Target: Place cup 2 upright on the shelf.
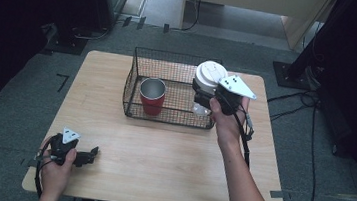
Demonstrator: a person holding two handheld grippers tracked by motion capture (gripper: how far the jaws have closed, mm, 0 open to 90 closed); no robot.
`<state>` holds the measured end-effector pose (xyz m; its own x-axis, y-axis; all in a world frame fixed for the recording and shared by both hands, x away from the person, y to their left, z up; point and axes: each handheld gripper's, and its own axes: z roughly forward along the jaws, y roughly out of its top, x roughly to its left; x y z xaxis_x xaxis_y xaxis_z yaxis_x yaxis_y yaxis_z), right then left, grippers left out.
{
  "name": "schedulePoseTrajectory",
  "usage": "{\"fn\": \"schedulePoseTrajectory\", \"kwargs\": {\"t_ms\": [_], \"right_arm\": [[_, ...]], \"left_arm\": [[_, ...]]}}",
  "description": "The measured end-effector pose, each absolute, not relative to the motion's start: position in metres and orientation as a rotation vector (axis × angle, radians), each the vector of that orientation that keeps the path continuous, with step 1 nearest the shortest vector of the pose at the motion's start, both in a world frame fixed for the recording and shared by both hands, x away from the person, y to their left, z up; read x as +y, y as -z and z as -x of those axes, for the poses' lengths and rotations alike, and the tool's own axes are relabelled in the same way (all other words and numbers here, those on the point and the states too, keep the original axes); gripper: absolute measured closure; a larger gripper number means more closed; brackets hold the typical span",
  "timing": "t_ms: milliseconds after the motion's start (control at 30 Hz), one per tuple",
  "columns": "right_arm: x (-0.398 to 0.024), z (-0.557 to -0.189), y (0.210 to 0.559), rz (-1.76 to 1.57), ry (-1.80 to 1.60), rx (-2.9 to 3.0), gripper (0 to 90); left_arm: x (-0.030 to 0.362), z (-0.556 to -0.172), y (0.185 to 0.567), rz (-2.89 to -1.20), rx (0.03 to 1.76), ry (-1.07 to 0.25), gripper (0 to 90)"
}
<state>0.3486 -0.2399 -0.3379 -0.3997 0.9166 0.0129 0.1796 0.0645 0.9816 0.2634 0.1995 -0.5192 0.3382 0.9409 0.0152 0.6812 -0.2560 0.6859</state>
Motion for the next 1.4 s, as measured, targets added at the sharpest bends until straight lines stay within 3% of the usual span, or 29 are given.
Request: {"fn": "schedulePoseTrajectory", "kwargs": {"t_ms": [1400], "right_arm": [[-0.203,-0.414,0.388,-1.205,-1.312,1.729,15.5]], "left_arm": [[0.199,-0.263,0.519,-2.025,1.410,-0.574,0.0]]}}
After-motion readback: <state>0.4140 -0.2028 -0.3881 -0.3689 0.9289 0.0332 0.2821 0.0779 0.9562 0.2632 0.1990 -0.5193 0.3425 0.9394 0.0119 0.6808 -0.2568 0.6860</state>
